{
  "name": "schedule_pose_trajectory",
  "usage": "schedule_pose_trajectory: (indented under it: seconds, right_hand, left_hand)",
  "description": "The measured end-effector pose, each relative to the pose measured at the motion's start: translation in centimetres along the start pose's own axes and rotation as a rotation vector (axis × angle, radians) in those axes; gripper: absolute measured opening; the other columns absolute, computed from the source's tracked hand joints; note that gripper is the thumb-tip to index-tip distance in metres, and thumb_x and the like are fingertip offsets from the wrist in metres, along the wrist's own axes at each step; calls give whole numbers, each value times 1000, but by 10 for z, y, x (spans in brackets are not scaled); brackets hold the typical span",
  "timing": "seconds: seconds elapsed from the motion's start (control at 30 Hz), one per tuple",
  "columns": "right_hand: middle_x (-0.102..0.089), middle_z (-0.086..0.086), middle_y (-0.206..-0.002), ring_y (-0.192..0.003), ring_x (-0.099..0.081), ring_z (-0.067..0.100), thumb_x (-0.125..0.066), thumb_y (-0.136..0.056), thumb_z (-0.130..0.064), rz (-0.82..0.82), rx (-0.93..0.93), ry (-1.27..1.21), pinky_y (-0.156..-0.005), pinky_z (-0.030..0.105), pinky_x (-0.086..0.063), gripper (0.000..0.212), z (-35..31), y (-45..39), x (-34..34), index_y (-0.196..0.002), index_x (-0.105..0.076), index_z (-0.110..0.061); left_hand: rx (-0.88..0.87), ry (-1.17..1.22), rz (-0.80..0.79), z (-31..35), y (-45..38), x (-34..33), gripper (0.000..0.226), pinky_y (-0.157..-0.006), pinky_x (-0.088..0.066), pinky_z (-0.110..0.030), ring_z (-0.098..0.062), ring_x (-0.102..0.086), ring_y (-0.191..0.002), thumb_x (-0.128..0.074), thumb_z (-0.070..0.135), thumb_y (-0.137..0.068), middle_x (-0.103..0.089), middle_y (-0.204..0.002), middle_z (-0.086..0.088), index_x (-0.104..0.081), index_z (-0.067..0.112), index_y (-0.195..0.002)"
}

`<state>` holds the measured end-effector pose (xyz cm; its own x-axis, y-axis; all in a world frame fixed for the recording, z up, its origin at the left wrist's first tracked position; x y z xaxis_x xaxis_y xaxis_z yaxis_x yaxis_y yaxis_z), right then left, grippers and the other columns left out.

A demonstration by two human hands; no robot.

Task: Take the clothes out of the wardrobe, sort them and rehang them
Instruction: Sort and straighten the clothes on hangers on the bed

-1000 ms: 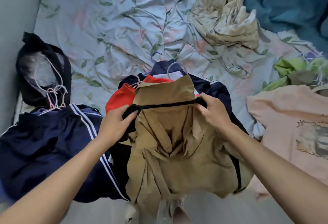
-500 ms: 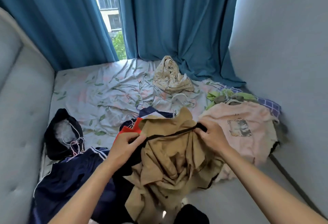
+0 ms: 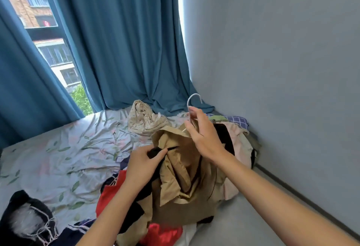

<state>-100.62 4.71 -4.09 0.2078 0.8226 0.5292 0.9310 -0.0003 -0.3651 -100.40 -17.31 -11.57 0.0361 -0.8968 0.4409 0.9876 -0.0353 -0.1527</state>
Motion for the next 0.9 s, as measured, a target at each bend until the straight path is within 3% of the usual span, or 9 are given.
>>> schedule_pose_trajectory:
  seconds: [0.07, 0.13, 0.2, 0.33, 0.47, 0.6, 0.73, 0.9]
  right_hand:
    - [-62, -14, -122, -115, -58, 2, -48, -106, -46, 113, -71, -22, -100, 34, -49, 39, 2, -10, 14, -141, -51, -29]
    - [-63, -3, -95, -89, -61, 11, -47, -108, -36, 255, -94, -65, -83, 41, -53, 24, 4, -17, 33, -113, -60, -17]
    - [-57, 10, -79, -70, -52, 19, -44, -111, -29, 370, -130, -105, -70, 48, -46, 31, 15, -19, 53, -91, -52, -7]
    - [-48, 17, -73, -67, -43, 22, -42, -111, -23, 394, -174, -149, -61, 42, -40, 34, 53, -24, 97, -85, -47, -2]
    - [-41, 6, -77, -71, -40, 19, -42, -111, -18, 365, -219, -275, -69, 26, -51, 33, 95, -33, 153, -86, -43, 4]
    - [-37, 6, -74, -64, -37, 15, -45, -111, -15, 278, -201, -389, -85, 37, -64, 32, 131, -40, 203, -85, -46, 2]
    - [-36, 2, -69, -57, -35, 10, -47, -110, -9, 84, -190, -482, -79, 39, -63, 27, 155, -39, 243, -84, -51, -5]
    - [-39, 5, -67, -57, -40, 13, -47, -109, -11, -281, -207, -583, -73, 37, -54, 38, 183, -30, 277, -71, -52, -12]
  left_hand:
    - [-22, -23, 1, 11, 3, -23, 47, -56, -35, -35, -9, -49, -52, -78, 41, -92, -55, -54, 1, -57, 16, -59]
    - [-43, -11, 2, 21, 6, -46, 47, -56, -33, -36, -8, -46, -52, -77, 37, -92, -50, -52, 5, -51, 21, -57]
    - [-56, 5, -25, 31, 10, -71, 46, -57, -33, -36, -9, -46, -54, -77, 36, -93, -49, -54, 7, -49, 24, -58]
    - [-112, 13, -71, 54, 11, -108, 49, -58, -33, -36, -11, -47, -57, -62, 57, -90, -46, -57, 6, -47, 19, -63]
    - [-156, 25, -50, 82, 3, -133, 44, -61, -40, -43, -12, -49, -59, -58, 57, -95, -50, -59, 5, -52, 24, -66]
    - [-176, 65, 32, 118, -20, -165, 25, -71, -46, -40, -13, -57, -74, -58, 41, -99, -61, -75, 6, -61, 24, -80]
    - [-249, 28, -17, 163, -54, -228, 4, -79, -49, -29, -8, -61, -90, -63, 22, -102, -68, -97, 8, -66, 23, -101]
    - [-368, -136, -237, 201, -89, -338, 35, -102, -50, -39, -12, -60, -114, -60, 13, -99, -65, -124, 5, -63, 24, -132]
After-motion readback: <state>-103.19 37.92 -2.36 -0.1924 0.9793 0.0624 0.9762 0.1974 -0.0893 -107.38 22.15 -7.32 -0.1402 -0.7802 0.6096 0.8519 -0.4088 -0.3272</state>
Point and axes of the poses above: each hand's wrist, its own y-axis away from the middle knuckle, its own x-axis out of the back of the hand, z = x × y, the point moved 7 cm from there along -y, towards the middle knuckle
